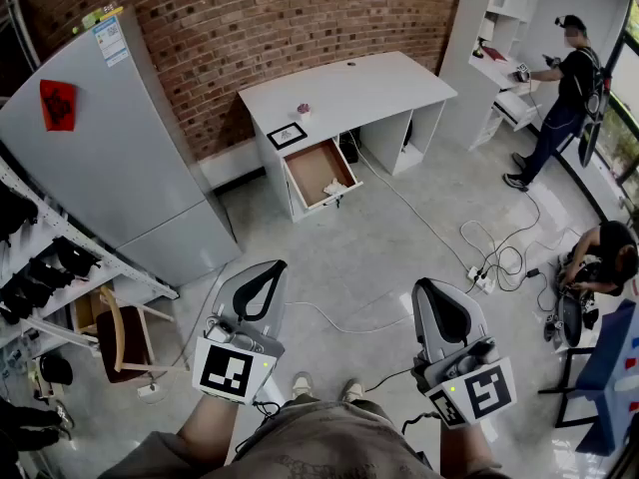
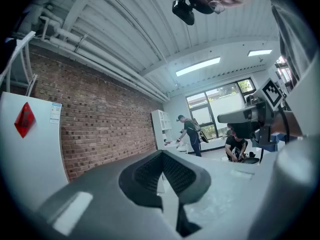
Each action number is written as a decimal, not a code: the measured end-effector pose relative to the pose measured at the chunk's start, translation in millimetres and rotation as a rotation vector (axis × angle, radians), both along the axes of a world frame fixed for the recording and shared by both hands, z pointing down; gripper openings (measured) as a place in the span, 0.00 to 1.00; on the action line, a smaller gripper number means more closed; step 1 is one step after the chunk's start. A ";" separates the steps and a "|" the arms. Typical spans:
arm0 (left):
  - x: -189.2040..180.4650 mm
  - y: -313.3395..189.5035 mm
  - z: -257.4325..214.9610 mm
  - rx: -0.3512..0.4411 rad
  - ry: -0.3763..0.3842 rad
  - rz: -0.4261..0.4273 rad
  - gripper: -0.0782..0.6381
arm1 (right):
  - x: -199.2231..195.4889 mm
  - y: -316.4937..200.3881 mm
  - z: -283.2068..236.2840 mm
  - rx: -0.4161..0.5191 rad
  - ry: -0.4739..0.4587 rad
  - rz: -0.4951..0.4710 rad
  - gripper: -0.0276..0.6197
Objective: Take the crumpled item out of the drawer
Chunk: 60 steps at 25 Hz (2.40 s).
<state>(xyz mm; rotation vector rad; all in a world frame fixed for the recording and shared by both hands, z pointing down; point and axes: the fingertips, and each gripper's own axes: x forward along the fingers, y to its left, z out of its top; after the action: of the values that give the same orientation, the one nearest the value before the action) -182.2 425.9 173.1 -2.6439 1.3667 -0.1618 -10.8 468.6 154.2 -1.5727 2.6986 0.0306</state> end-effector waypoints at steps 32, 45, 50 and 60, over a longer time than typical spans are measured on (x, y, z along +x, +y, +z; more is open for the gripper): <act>91.9 16.2 6.2 -0.062 0.037 -0.100 0.39 | 109.9 15.8 25.2 -0.035 -0.125 -0.117 0.09; 89.4 -44.8 26.8 -0.060 0.003 -0.113 0.39 | 109.3 -47.9 50.7 -0.067 -0.091 -0.109 0.09; 75.6 -93.5 26.1 -0.042 0.011 -0.132 0.39 | 100.6 -98.0 56.2 -0.087 -0.079 -0.097 0.09; 37.3 -229.5 51.7 -0.117 -0.013 -0.079 0.38 | 60.0 -224.8 66.2 -0.141 -0.079 -0.046 0.09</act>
<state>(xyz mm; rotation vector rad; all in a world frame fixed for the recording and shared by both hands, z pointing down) -144.9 196.4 224.8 -2.6785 1.5027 -0.2760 49.2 243.7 220.4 -1.5094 2.7286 -0.2227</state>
